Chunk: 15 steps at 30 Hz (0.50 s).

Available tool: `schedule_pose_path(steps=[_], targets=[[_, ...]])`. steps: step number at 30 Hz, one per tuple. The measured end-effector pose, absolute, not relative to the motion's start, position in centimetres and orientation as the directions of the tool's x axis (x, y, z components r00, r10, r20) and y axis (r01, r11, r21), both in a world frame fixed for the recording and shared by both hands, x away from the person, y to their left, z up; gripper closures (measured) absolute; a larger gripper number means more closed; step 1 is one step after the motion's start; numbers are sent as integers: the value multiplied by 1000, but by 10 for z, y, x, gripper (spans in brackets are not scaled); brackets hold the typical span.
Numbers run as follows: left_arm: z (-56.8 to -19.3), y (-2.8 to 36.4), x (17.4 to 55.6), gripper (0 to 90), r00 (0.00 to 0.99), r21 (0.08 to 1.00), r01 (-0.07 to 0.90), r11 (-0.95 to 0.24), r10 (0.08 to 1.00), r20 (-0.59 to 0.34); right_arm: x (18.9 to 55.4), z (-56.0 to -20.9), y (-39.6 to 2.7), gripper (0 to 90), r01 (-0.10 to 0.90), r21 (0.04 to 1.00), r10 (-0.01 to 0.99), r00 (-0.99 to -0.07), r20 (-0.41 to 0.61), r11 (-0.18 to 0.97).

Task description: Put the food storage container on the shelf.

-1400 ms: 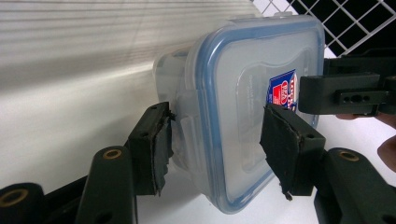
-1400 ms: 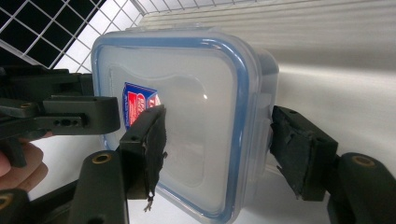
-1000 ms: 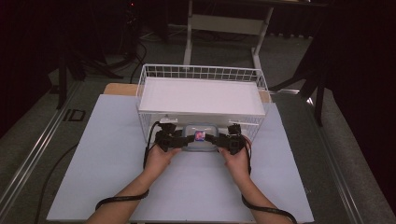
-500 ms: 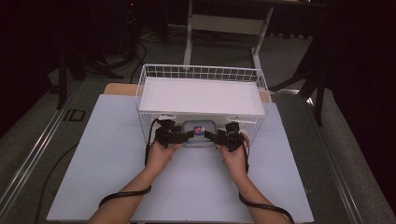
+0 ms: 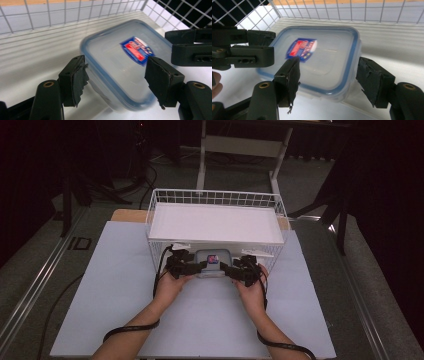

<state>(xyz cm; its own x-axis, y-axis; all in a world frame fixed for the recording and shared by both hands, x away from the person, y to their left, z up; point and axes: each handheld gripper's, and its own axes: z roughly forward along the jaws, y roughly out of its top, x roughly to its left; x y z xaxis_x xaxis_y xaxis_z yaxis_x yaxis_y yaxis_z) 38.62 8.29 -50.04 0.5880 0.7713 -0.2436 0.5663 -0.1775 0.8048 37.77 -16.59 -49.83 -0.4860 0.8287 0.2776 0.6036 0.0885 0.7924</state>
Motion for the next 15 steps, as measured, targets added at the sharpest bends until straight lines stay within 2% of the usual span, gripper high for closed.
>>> schedule_pose_path(steps=[6, 8, 10, 12, 15], targets=[[-492, 86, 374, 352, 604, 818, 541, -196, 768, -215, 363, -491, -163, 352, 553, 823, 827, -519, 219, 129], [-491, 89, 368, 352, 595, 813, 559, -163, 762, -256, 360, -491, -164, 353, 547, 827, 825, -522, 216, 129], [-491, 93, 363, 352, 602, 815, 557, -162, 755, -261, 354, -489, -165, 402, 535, 834, 827, -525, 203, 134], [-491, 95, 350, 352, 640, 820, 529, -217, 737, -218, 350, -487, -167, 413, 535, 835, 825, -525, 207, 131], [-491, 98, 342, 352, 643, 815, 540, -209, 727, -240, 346, -485, -168, 436, 536, 834, 825, -526, 207, 133]])
